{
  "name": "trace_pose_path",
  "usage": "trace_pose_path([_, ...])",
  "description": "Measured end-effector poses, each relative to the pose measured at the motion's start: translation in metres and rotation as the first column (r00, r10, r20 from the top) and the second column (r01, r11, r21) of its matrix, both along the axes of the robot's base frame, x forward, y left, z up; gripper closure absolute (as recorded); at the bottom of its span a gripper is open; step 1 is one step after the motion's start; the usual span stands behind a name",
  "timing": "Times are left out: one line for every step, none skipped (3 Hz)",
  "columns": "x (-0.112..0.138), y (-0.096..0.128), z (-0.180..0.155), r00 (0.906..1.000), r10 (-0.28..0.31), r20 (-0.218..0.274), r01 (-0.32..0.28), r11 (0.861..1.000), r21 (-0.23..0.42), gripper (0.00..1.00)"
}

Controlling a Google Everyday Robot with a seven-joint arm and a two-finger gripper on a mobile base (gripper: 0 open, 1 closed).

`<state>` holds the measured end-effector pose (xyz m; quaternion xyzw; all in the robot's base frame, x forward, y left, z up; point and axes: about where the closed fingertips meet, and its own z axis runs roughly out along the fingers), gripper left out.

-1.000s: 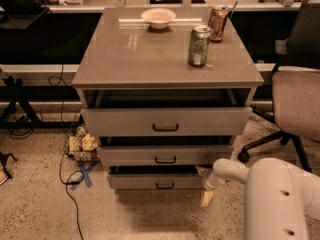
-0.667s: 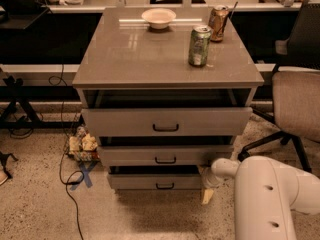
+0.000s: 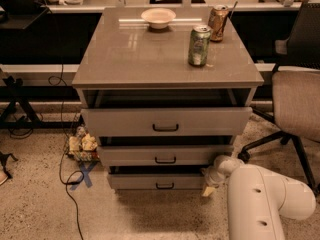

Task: Open bottom drawer

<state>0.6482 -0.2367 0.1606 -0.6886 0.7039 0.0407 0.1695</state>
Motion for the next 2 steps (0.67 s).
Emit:
trace_pose_path([0.000,-0.004,-0.003,1.0000,-0.009,-0.003,0.009,1.000,0.005,0.50])
trace_pose_path([-0.012,-0.011,0.003,0.9994,-0.031,0.015,0.030,0.999,0.018,0.73])
